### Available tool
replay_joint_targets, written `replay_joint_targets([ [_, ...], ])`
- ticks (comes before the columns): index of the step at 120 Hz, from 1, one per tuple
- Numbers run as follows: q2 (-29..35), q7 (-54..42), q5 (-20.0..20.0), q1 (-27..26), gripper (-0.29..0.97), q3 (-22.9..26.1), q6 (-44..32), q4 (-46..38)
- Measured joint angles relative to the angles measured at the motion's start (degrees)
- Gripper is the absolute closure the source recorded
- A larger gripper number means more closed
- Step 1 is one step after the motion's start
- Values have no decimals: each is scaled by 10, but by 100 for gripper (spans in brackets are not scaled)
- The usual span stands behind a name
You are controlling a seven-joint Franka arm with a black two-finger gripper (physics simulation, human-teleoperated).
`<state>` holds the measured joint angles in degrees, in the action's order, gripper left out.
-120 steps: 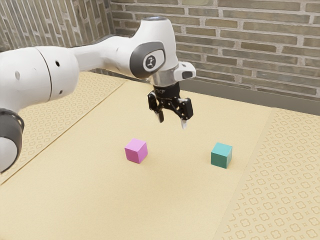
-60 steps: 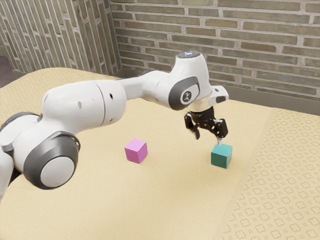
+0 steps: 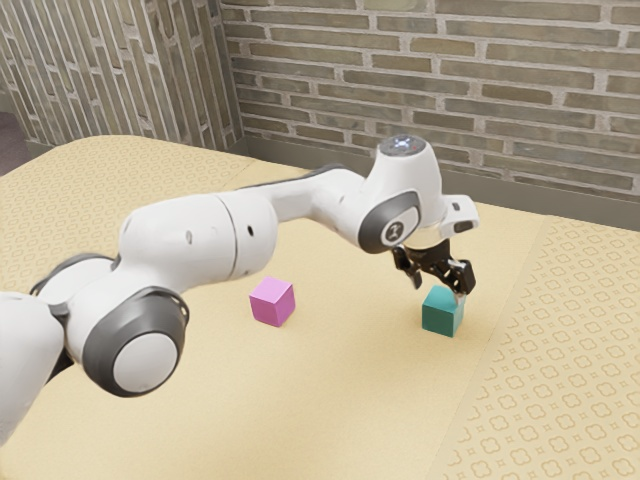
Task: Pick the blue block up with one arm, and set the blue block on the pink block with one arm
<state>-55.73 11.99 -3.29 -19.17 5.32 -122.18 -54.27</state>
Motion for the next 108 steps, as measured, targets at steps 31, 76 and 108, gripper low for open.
replay_joint_targets([
  [31, -21, 10, -4, 0, 4, 8, -21, 24],
  [76, -41, 20, 2, 8, 4, 9, -36, 15],
  [108, -58, 25, 1, 14, 4, 8, -56, 21],
])
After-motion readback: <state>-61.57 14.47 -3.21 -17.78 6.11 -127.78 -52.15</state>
